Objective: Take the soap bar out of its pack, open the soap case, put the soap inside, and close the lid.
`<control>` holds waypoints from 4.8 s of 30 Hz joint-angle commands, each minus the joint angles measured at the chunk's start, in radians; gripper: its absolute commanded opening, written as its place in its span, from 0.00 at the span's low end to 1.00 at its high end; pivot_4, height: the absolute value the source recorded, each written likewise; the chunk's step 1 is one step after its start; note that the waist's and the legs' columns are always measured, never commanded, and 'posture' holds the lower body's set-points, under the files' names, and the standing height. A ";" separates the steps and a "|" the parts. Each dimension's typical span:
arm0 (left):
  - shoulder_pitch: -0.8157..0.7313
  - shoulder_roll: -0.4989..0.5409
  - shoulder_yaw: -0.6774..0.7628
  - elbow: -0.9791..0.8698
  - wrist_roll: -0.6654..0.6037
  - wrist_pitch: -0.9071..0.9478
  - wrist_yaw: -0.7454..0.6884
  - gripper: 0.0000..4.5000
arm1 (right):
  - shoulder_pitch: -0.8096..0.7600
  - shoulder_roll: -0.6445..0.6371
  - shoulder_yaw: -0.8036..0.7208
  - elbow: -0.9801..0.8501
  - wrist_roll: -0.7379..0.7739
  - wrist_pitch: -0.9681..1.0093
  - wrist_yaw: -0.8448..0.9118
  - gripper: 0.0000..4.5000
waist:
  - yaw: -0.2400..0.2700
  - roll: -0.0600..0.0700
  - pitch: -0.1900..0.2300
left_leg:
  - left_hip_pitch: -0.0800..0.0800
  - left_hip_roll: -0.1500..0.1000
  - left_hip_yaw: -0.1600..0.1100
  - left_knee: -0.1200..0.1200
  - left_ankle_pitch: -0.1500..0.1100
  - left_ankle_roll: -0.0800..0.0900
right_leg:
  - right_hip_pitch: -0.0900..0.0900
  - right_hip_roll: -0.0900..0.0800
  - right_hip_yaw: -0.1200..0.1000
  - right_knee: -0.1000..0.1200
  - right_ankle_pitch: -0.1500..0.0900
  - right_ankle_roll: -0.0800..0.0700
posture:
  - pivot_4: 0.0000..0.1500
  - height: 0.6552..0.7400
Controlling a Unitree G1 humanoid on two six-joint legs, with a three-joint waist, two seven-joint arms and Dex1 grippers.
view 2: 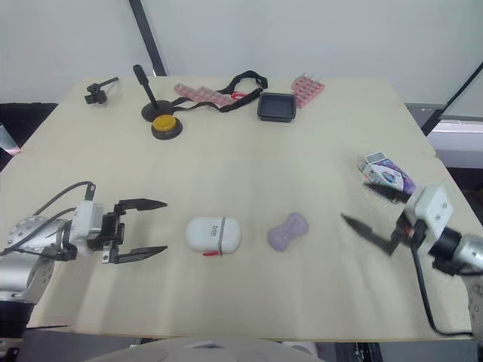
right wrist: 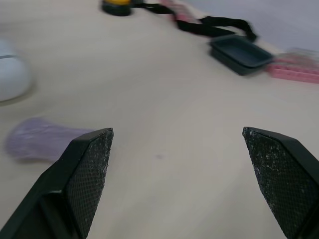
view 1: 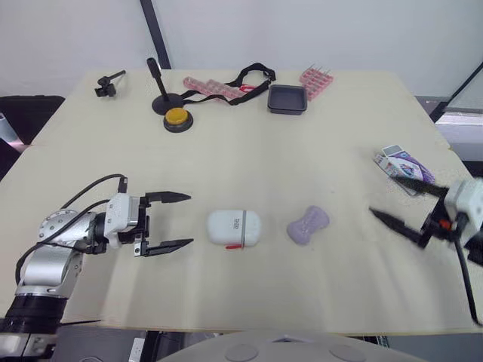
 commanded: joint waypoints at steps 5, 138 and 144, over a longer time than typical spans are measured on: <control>-0.156 0.026 -0.102 0.043 0.065 0.037 -0.065 1.00 | 0.118 0.030 0.066 0.083 -0.032 -0.239 0.170 0.99 | -0.011 0.000 0.000 | 0.000 -0.001 0.000 0.001 0.000 0.000 | 0.000 -0.005 0.001 0.000 0.000 0.000 | 1.00 0.87; -0.273 -0.146 -0.317 0.207 0.275 -0.174 0.077 0.78 | 0.113 -0.080 0.069 0.142 0.024 -0.131 0.096 1.00 | -0.020 0.000 0.000 | -0.001 -0.003 0.000 -0.005 0.000 0.000 | 0.004 -0.006 0.000 -0.006 0.000 0.000 | 1.00 0.87; -0.342 -0.190 -0.268 0.240 0.264 -0.361 0.141 0.78 | -0.064 -0.306 0.070 -0.106 0.455 0.525 -0.127 1.00 | -0.018 0.001 0.001 | 0.000 -0.003 0.000 -0.005 0.001 0.001 | 0.005 -0.005 0.002 -0.006 0.000 0.001 | 1.00 0.87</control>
